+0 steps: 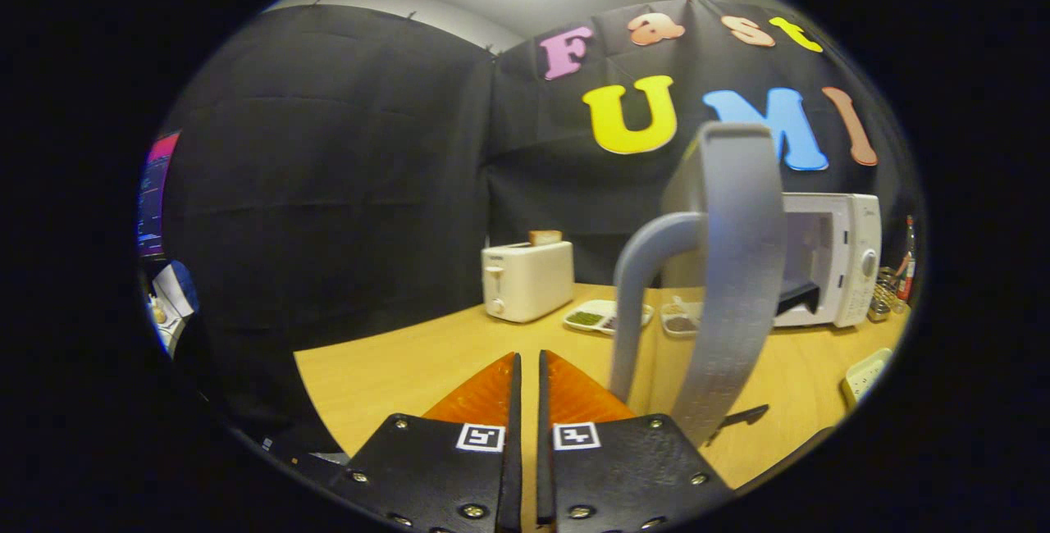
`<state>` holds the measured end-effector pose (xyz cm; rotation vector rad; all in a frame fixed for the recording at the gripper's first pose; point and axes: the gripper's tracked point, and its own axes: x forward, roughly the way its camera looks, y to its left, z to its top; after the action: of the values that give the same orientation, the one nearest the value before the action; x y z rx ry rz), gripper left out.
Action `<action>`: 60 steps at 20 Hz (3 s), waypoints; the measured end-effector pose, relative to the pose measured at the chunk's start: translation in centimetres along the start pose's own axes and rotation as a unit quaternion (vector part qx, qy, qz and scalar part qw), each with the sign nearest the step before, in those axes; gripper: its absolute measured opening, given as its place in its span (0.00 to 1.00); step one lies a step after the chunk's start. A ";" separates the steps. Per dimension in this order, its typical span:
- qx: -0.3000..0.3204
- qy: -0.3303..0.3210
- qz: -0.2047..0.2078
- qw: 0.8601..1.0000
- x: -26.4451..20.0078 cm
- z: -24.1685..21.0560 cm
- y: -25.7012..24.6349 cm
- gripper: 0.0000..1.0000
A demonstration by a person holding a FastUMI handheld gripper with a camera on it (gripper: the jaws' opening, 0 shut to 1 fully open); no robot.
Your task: Open the microwave, put the food inside, and close the microwave door.
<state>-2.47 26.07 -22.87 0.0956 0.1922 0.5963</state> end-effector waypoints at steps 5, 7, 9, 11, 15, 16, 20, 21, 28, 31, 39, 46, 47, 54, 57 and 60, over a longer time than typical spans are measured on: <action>0.003 -0.025 -0.099 0.995 -1.0 0.8 -4.9 0.01; 0.031 -0.013 -0.114 0.993 -0.9 0.4 -6.9 0.01; 0.040 -0.010 -0.142 0.989 -1.2 0.5 -9.3 0.01; 0.043 -0.016 -0.169 0.985 -1.7 0.9 -11.9 0.01; 0.041 -0.021 -0.211 0.976 -2.3 2.0 -16.5 0.01; 0.038 -0.021 -0.224 0.974 -2.5 2.2 -17.8 0.01; 0.021 -0.008 -0.267 0.964 -2.4 2.9 -23.3 0.01; 0.020 -0.006 -0.274 0.962 -2.4 3.1 -24.4 0.01; -0.033 -0.015 -0.313 0.949 -1.0 5.3 -30.7 0.01; -0.035 -0.017 -0.318 0.947 0.6 5.4 -32.7 0.01; -0.017 -0.009 -0.336 0.942 4.1 4.6 -37.4 0.01; -0.022 0.005 -0.339 0.941 6.8 3.7 -39.4 0.03; -0.028 -0.001 -0.344 0.938 6.7 4.3 -39.0 0.05; -0.002 0.003 -0.321 0.947 4.7 5.6 -35.1 0.05; -0.034 -0.022 -0.309 0.950 2.0 8.7 -31.6 0.05; -0.040 -0.041 -0.287 0.956 -1.1 11.2 -28.1 0.05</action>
<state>14.39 1.97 -15.82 -0.0154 0.1058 0.0191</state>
